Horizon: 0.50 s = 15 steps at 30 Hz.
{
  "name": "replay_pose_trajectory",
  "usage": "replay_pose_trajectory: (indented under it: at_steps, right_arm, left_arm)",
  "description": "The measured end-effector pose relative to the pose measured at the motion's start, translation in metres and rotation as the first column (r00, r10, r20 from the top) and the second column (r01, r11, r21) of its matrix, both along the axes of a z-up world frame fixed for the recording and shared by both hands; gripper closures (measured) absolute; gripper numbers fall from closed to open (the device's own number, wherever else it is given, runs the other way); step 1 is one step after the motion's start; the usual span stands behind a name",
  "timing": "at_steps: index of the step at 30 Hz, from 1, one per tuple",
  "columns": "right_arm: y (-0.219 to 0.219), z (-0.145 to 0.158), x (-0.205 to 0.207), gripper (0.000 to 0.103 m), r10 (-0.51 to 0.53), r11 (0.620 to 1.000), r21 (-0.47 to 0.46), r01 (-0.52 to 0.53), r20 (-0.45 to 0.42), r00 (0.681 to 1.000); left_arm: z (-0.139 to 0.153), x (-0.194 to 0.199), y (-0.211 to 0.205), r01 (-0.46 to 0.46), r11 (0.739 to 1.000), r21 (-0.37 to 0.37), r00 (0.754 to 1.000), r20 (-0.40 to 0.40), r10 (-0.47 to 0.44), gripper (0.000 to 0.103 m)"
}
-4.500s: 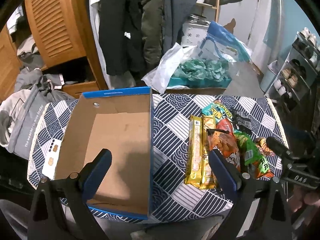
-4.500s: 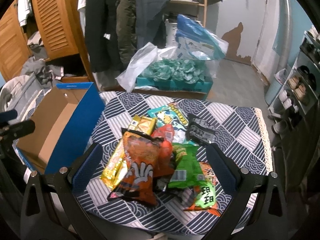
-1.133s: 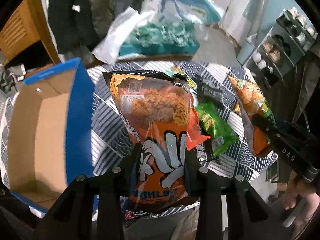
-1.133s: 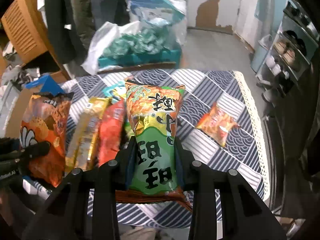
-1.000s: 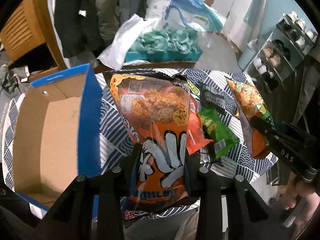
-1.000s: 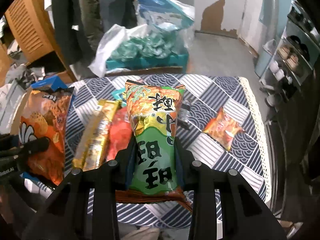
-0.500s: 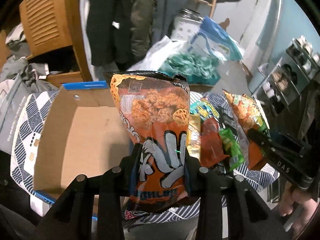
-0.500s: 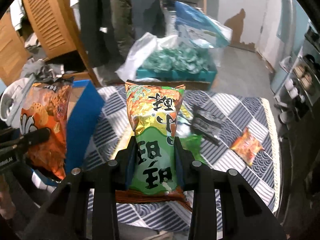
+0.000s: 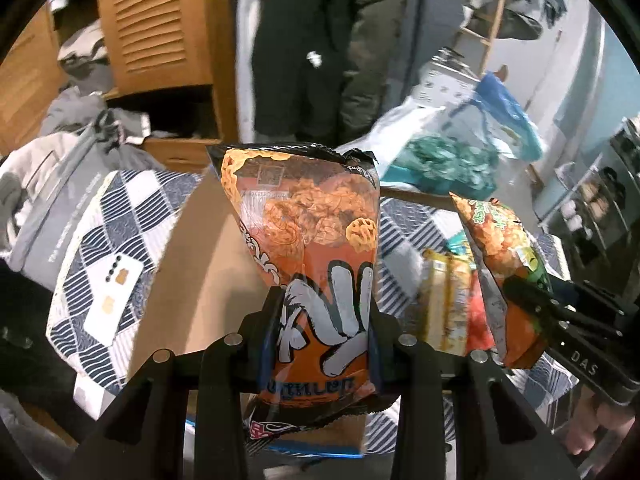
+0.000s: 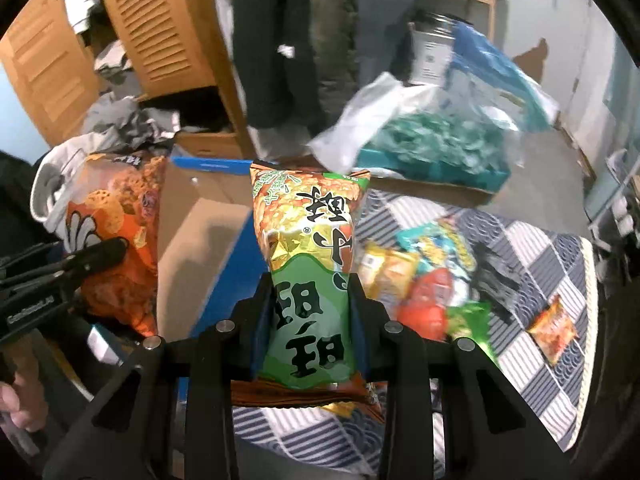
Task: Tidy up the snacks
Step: 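Carry both bags into the cardboard box and open both tools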
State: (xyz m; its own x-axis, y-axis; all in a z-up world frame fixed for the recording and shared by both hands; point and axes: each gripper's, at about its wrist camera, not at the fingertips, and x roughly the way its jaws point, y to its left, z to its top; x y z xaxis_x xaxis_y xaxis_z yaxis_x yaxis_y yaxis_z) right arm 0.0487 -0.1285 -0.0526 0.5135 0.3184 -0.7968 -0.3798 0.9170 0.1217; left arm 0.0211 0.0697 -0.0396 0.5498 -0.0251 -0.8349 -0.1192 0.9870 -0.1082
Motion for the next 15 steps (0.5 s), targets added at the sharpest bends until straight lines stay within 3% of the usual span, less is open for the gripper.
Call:
replay_pose_trajectory:
  at_steps: [15]
  right_arm:
    - [0.098, -0.027, 0.006, 0.071, 0.149, 0.988, -0.018, -0.151, -0.085, 0.985]
  left_arm:
    - [-0.062, 0.004, 0.047, -0.086, 0.996, 0.031, 0.984, -0.154, 0.09, 0.066]
